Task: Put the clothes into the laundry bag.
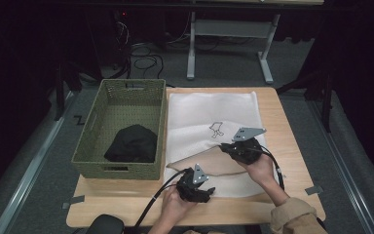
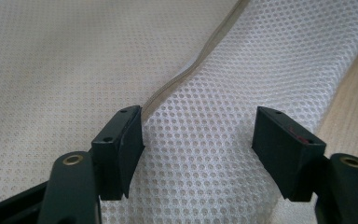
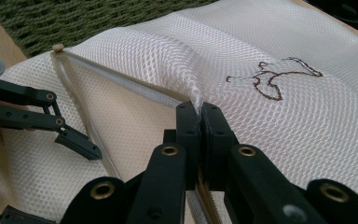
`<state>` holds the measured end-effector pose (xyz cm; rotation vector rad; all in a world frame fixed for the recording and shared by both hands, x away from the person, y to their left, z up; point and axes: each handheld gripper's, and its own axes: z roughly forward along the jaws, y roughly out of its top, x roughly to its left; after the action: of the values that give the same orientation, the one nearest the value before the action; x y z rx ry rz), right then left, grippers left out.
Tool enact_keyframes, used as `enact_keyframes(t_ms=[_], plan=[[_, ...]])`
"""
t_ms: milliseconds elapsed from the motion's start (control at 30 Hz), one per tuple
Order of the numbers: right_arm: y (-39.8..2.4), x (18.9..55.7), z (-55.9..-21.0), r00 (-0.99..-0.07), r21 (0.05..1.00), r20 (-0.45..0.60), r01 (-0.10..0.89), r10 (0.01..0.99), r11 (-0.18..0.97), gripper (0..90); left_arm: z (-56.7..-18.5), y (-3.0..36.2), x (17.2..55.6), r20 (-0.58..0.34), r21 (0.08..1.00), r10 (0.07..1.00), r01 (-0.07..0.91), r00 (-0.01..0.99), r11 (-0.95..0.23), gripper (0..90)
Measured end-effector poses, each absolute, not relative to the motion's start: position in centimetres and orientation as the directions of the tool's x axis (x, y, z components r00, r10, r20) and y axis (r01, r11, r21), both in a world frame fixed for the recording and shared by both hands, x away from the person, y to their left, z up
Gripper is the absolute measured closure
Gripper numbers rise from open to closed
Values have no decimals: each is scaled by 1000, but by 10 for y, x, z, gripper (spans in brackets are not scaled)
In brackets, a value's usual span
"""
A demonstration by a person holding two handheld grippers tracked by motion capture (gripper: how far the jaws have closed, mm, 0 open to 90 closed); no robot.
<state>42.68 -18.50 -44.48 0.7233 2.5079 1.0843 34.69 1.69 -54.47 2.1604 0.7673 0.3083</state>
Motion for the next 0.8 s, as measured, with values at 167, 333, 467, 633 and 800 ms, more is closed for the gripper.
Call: enact_keyframes(t_ms=[167, 333, 467, 633, 800], plan=[[-184, 427, -441, -825, 750, -78, 322, 560, 578, 879, -545, 17, 347, -36, 762, 618, 421, 786, -491, 335], [-183, 427, -437, -824, 753, -79, 319, 561, 575, 880, -545, 17, 347, -36, 762, 618, 421, 785, -491, 335], [-183, 429, -435, -826, 757, -83, 312, 558, 574, 879, -545, 17, 347, -36, 762, 618, 421, 785, -491, 335], [-183, 430, -430, -824, 759, -81, 313, 560, 570, 880, -545, 17, 347, -34, 762, 618, 420, 785, -493, 335], [-182, 430, -424, -824, 766, -82, 308, 561, 564, 879, -545, 17, 347, -31, 763, 619, 419, 785, -493, 335]])
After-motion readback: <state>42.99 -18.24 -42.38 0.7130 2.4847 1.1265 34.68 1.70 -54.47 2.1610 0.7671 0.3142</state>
